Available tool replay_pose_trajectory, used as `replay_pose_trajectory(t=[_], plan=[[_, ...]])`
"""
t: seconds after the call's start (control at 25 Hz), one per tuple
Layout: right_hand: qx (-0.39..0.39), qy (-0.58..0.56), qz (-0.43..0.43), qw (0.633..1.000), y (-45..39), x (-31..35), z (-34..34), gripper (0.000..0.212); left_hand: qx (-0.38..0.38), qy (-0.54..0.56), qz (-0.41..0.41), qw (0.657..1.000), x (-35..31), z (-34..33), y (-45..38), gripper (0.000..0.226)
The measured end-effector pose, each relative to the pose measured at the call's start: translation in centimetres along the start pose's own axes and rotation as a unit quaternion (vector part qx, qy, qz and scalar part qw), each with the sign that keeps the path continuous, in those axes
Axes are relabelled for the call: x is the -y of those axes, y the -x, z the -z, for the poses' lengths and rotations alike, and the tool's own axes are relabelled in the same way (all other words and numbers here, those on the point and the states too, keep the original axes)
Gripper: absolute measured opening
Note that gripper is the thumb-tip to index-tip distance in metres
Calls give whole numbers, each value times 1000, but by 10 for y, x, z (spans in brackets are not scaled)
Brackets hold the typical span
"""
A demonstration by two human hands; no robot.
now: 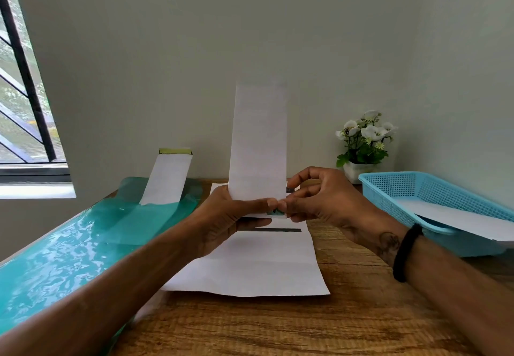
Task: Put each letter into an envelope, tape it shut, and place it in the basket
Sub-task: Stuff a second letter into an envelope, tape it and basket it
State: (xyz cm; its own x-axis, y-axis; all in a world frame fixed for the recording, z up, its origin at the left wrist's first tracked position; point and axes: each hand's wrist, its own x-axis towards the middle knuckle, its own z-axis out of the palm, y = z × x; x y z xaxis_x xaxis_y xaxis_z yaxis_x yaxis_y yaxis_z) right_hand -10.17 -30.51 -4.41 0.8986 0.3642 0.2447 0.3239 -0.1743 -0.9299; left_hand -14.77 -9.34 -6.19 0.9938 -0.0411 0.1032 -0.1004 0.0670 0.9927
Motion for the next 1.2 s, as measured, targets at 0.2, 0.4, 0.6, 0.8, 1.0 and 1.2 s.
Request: replay_pose_trajectory(t=[0.2, 0.4, 0.6, 0.8, 1.0, 1.2], plan=[[3, -25, 13, 1000, -3, -8, -1, 46, -35, 12, -21, 999, 0, 2, 0, 67], [4, -12, 6, 1000, -4, -15, -4, 48, -27, 30, 3, 999, 1, 3, -3, 48], [39, -111, -13, 993, -9, -8, 4, 60, 3, 5, 21, 1000, -8, 10, -4, 50], [-47, -389, -4, 920, -15, 9, 30, 81, 90, -24, 44, 995, -29, 32, -1, 62], [-156, -382, -23, 911, -19, 6, 45, 55, 27, -6, 26, 999, -39, 61, -6, 57], [-209, -285, -41, 934, -23, -1, 47, 39, -43, 46, 11, 998, -44, 76, -8, 56]])
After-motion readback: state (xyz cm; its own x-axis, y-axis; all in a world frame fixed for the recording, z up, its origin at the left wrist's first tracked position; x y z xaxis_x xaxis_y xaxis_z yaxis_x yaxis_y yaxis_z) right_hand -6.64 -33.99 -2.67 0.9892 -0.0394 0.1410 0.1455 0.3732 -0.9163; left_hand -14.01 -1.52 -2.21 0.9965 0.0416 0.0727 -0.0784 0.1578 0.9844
